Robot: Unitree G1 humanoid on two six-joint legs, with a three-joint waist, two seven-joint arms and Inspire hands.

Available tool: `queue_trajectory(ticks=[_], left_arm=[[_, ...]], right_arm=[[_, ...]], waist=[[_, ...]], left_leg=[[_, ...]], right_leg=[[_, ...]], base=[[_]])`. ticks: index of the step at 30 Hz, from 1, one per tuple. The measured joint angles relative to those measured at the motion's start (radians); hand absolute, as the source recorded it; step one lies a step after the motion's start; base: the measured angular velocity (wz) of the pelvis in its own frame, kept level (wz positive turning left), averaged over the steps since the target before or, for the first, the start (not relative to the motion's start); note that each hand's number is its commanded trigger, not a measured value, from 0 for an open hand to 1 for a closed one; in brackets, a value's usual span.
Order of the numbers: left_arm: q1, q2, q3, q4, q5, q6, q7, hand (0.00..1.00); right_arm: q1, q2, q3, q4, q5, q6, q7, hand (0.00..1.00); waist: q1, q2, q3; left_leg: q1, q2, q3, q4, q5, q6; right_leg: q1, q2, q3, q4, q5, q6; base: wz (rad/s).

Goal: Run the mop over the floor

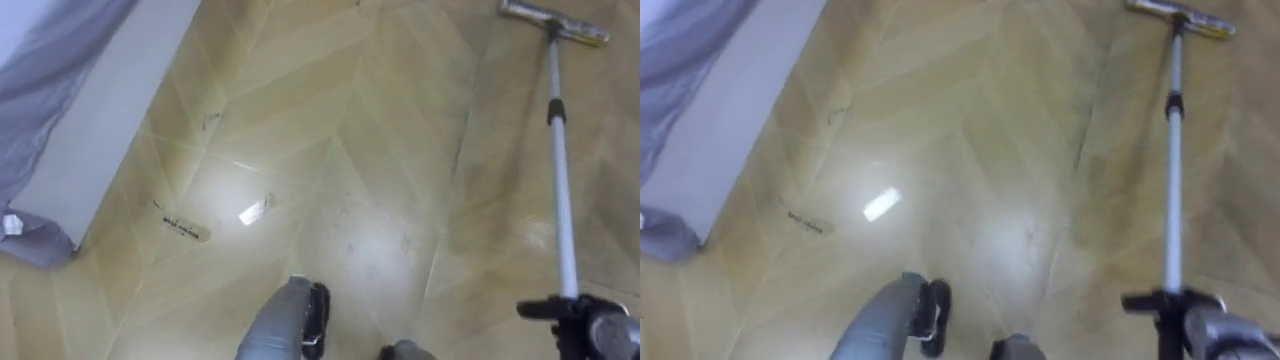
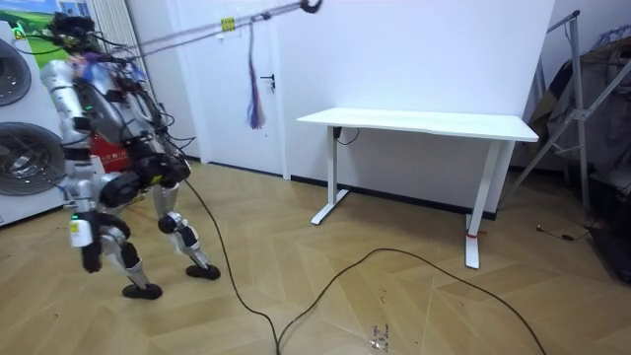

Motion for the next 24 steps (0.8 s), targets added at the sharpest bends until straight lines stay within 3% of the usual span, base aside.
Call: queue_trajectory(ticks=[1, 2, 3, 4, 5, 6, 7, 8, 9, 10, 12, 13, 14, 15, 16, 18, 20, 21, 22, 23, 24], left_arm=[[-0.027, -0.013, 0.0, 0.022, 0.009, -0.001, -0.005, 0.0], [-0.042, -0.021, 0.002, 0.028, 0.015, -0.001, -0.005, 0.0], [-0.056, -0.037, 0.013, 0.032, 0.028, -0.01, -0.004, 0.0], [-0.065, -0.051, 0.018, 0.03, 0.028, -0.027, 0.001, 0.0], [-0.069, -0.056, 0.018, 0.03, 0.028, -0.035, 0.006, 0.0], [-0.081, -0.065, 0.018, 0.035, 0.027, -0.047, 0.017, 0.0], [-0.093, -0.079, 0.018, 0.037, 0.028, -0.051, 0.031, 0.0], [-0.093, -0.086, 0.017, 0.037, 0.027, -0.056, 0.038, 0.0], [-0.087, -0.098, 0.018, 0.037, 0.027, -0.059, 0.041, 0.0], [-0.071, -0.105, 0.017, 0.038, 0.027, -0.058, 0.043, 0.0], [-0.047, -0.108, 0.02, 0.043, 0.026, -0.053, 0.062, 0.0], [-0.036, -0.103, 0.027, 0.047, 0.026, -0.047, 0.074, 0.0], [-0.035, -0.104, 0.033, 0.052, 0.026, -0.041, 0.078, 0.0], [-0.034, -0.103, 0.039, 0.052, 0.026, -0.036, 0.08, 0.0], [-0.034, -0.096, 0.037, 0.051, 0.017, -0.037, 0.08, 0.0], [-0.035, -0.08, 0.038, 0.05, -0.021, -0.03, 0.082, 0.0], [-0.039, -0.059, 0.035, 0.045, -0.067, -0.028, 0.084, 0.0], [-0.039, -0.037, 0.034, 0.049, -0.106, -0.028, 0.086, 0.0], [-0.035, -0.013, 0.018, 0.047, -0.123, -0.027, 0.096, 0.0], [-0.031, -0.001, 0.004, 0.041, -0.129, -0.028, 0.101, 0.0], [-0.017, 0.013, -0.014, 0.024, -0.13, -0.029, 0.1, 0.0]], right_arm=[[0.058, 0.002, 0.004, 0.021, -0.001, -0.001, -0.002, 1.0], [0.084, 0.004, 0.01, 0.033, -0.002, -0.002, -0.002, 1.0], [0.142, 0.015, 0.011, 0.038, -0.005, -0.005, -0.01, 1.0], [0.184, 0.03, 0.011, 0.038, -0.005, -0.015, -0.023, 1.0], [0.198, 0.04, 0.009, 0.039, -0.007, -0.022, -0.031, 1.0], [0.214, 0.06, 0.007, 0.039, -0.015, -0.038, -0.047, 1.0], [0.219, 0.079, 0.007, 0.039, -0.015, -0.055, -0.072, 1.0], [0.22, 0.088, 0.007, 0.038, -0.017, -0.06, -0.084, 1.0], [0.22, 0.102, 0.007, 0.037, -0.023, -0.065, -0.097, 1.0], [0.219, 0.116, 0.01, 0.034, -0.029, -0.066, -0.114, 1.0], [0.218, 0.136, 0.012, 0.018, -0.047, -0.067, -0.132, 1.0], [0.215, 0.152, 0.009, 0.0, -0.07, -0.067, -0.139, 1.0], [0.217, 0.157, 0.008, -0.007, -0.079, -0.066, -0.141, 1.0], [0.214, 0.167, 0.0, -0.011, -0.083, -0.062, -0.143, 1.0], [0.201, 0.168, -0.005, -0.008, -0.082, -0.05, -0.142, 1.0], [0.127, 0.151, -0.027, 0.015, -0.088, -0.017, -0.129, 1.0], [0.031, 0.109, -0.031, 0.031, -0.102, -0.001, -0.105, 1.0], [-0.045, 0.081, -0.03, 0.035, -0.114, 0.008, -0.09, 1.0], [-0.119, 0.051, -0.022, 0.033, -0.113, 0.001, -0.077, 1.0], [-0.152, 0.038, -0.011, 0.03, -0.102, -0.005, -0.073, 1.0], [-0.216, 0.009, 0.016, 0.023, -0.086, -0.016, -0.064, 1.0]], waist=[[-0.012, 0.015, -0.0009], [-0.014, 0.024, -0.0022], [-0.016, 0.041, -0.0129], [-0.029, 0.065, -0.025], [-0.045, 0.075, -0.0284], [-0.068, 0.091, -0.0255], [-0.08, 0.115, -0.0136], [-0.085, 0.123, -0.0114], [-0.087, 0.139, -0.0108], [-0.085, 0.154, -0.0157], [-0.091, 0.164, -0.019], [-0.089, 0.156, -0.014], [-0.098, 0.155, -0.0136], [-0.103, 0.145, -0.0122], [-0.098, 0.129, -0.0089], [-0.095, 0.096, -0.0019], [-0.073, 0.066, -0.0045], [-0.048, 0.038, -0.0013], [-0.026, 0.004, 0.0063], [-0.015, -0.009, 0.0082], [-0.003, -0.035, 0.0102]], left_leg=[[0.028, -0.01, 0.016, 0.013, -0.04, 0.017], [0.041, -0.016, 0.021, 0.023, -0.055, 0.029], [0.068, -0.026, 0.033, 0.032, -0.091, 0.04], [0.093, -0.036, 0.034, 0.033, -0.117, 0.05], [0.105, -0.047, 0.028, 0.028, -0.124, 0.054], [0.134, -0.069, 0.005, 0.011, -0.135, 0.056], [0.162, -0.091, -0.049, -0.006, -0.14, 0.05], [0.179, -0.1, -0.073, -0.025, -0.141, 0.047], [0.205, -0.102, -0.093, -0.055, -0.142, 0.044], [0.225, -0.105, -0.125, -0.08, -0.142, 0.039], [0.246, -0.116, -0.193, -0.099, -0.148, 0.022], [0.255, -0.121, -0.209, -0.095, -0.157, 0.007], [0.255, -0.124, -0.215, -0.087, -0.165, -0.005], [0.259, -0.123, -0.211, -0.07, -0.174, -0.021], [0.253, -0.115, -0.198, -0.026, -0.184, -0.04], [0.212, -0.101, -0.189, 0.085, -0.19, -0.051], [0.142, -0.065, -0.159, 0.237, -0.176, -0.077], [0.09, -0.038, -0.14, 0.351, -0.142, -0.111], [0.037, -0.018, -0.137, 0.45, -0.081, -0.123], [0.014, -0.008, -0.135, 0.492, -0.046, -0.122], [-0.027, 0.006, -0.126, 0.548, 0.021, -0.121]], right_leg=[[0.008, -0.02, 0.0, 0.036, 0.015, 0.029], [0.004, -0.029, 0.0, 0.074, 0.033, 0.055], [-0.009, -0.049, -0.004, 0.141, 0.079, 0.079], [-0.018, -0.06, -0.007, 0.189, 0.131, 0.091], [-0.024, -0.065, -0.007, 0.209, 0.158, 0.094], [-0.037, -0.072, 0.003, 0.238, 0.181, 0.1], [-0.059, -0.068, 0.002, 0.241, 0.171, 0.095], [-0.082, -0.065, 0.006, 0.233, 0.163, 0.088], [-0.129, -0.055, -0.003, 0.201, 0.156, 0.086], [-0.164, -0.051, -0.016, 0.117, 0.156, 0.085], [-0.192, -0.052, -0.029, -0.068, 0.171, 0.074], [-0.196, -0.054, -0.029, -0.159, 0.215, 0.071], [-0.187, -0.063, -0.044, -0.166, 0.238, 0.066], [-0.172, -0.088, -0.086, -0.155, 0.264, 0.042], [-0.166, -0.097, -0.112, -0.121, 0.242, 0.028], [-0.17, -0.105, -0.14, -0.061, 0.197, 0.008], [-0.186, -0.093, -0.164, -0.006, 0.154, -0.013], [-0.194, -0.08, -0.165, 0.037, 0.126, -0.027], [-0.197, -0.067, -0.165, 0.07, 0.101, -0.041], [-0.197, -0.061, -0.165, 0.08, 0.092, -0.046], [-0.196, -0.049, -0.165, 0.087, 0.082, -0.055]], base=[[0.44], [0.09], [-0.13], [-0.17], [-0.18], [-0.36], [-0.53], [-0.82], [-0.97], [-0.93], [-0.8], [-0.52], [0.0], [0.36], [0.38], [0.32], [0.16], [-0.11], [-0.14], [-0.11], [0.0]])
